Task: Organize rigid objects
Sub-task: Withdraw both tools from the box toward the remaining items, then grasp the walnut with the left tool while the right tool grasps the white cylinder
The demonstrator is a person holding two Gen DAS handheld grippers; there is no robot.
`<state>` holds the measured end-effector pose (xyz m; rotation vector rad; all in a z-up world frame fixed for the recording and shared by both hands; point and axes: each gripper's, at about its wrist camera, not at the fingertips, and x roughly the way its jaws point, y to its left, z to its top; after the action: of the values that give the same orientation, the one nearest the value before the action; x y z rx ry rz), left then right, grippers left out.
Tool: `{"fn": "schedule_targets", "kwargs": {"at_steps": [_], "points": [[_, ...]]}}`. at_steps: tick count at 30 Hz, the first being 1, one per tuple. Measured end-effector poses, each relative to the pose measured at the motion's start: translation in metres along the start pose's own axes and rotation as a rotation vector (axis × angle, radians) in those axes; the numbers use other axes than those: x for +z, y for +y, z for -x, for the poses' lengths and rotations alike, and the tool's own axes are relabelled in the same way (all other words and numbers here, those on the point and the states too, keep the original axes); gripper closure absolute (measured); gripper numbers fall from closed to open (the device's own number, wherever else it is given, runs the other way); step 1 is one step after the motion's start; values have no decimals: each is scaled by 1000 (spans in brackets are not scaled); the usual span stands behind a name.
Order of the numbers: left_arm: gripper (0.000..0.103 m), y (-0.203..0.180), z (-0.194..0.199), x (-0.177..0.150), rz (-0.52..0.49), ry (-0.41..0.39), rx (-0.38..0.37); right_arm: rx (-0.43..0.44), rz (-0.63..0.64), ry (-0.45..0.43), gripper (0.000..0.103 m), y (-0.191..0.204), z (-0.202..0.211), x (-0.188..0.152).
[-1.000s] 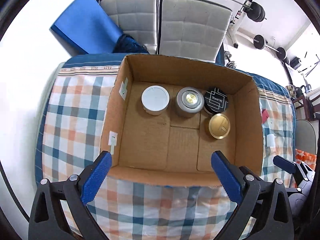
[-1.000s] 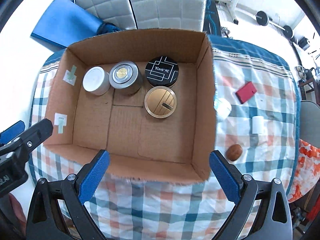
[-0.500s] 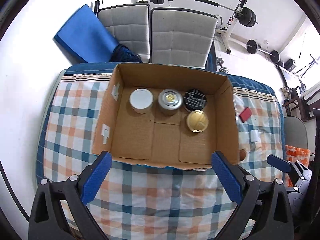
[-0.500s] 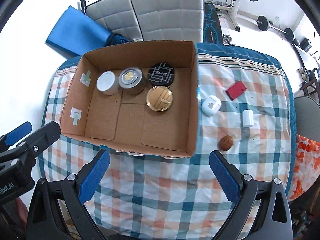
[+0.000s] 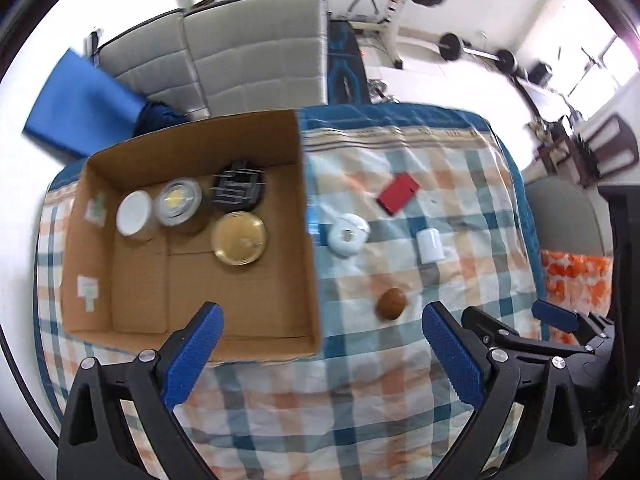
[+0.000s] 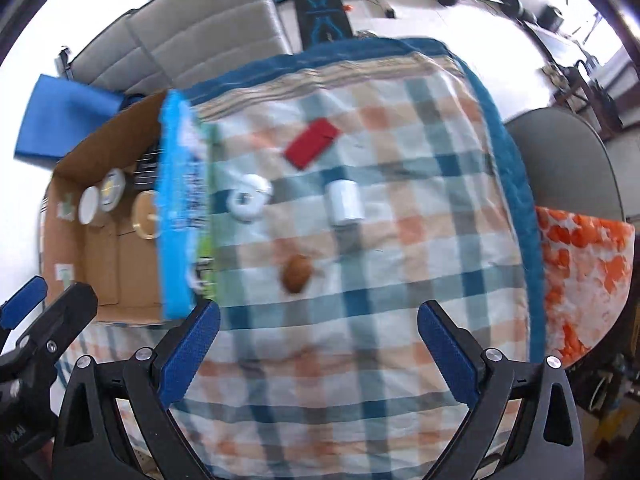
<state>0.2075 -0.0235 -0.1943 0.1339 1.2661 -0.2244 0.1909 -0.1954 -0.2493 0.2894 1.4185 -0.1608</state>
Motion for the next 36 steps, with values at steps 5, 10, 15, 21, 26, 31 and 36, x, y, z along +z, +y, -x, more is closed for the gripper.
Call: {"fn": "schedule_targets", "kwargs": {"at_steps": [5,10,15,21,26,31,36], "points": [[4,-55,-39,1,-101,39,37,-25,-47,52,24,-60,-29,5],[48,-86,-82,3,-136,117,56,-13,-80,87,24,-94,-57,13],[48,-95,-120,1,-113,174,86,19,-92,107,24,-110,-79,22],[48,-79,-159,-4,-27,254,117,95,-61,123,33,-97,-100,42],[49,-64,-176,-5,58,269,117,140,-21,119,35,-74,-114,62],[67,-55,-185,-7,124,289,94,161,8,129,41,-54,-130,79],[67,-43,-188,-8,173,284,82,193,18,163,43,-42,-153,89]]}}
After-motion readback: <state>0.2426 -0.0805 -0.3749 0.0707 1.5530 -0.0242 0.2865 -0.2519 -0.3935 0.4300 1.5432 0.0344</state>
